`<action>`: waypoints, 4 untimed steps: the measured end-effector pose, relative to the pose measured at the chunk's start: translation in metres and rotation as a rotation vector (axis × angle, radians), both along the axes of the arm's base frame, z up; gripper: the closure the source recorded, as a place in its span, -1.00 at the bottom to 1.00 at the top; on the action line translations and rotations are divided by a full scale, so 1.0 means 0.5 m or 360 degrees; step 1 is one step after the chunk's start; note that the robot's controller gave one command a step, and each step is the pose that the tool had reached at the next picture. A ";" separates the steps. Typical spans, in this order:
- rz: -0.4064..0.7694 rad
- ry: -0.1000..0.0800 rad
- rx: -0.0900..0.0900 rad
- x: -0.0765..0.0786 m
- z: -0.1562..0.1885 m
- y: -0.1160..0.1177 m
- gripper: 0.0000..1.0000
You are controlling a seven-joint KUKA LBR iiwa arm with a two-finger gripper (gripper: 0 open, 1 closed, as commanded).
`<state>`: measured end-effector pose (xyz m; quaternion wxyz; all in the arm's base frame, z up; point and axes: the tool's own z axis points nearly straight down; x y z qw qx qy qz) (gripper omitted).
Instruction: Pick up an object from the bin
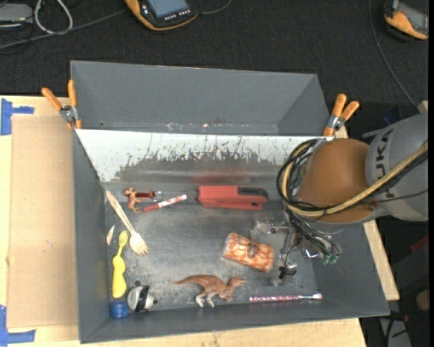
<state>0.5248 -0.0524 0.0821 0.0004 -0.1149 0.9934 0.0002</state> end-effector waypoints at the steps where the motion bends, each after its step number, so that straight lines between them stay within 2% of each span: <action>1: 0.0057 0.0001 0.0001 0.005 -0.016 0.008 -1.00; 2: -0.0326 0.0004 -0.0001 -0.022 -0.024 0.012 1.00; 3: -0.0322 0.0006 0.0000 -0.023 -0.025 0.013 -1.00; 4: -0.0321 0.0006 0.0000 -0.023 -0.026 0.014 -1.00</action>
Offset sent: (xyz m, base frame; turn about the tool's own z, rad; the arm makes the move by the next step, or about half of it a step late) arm -0.0112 0.0063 -0.0121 0.2053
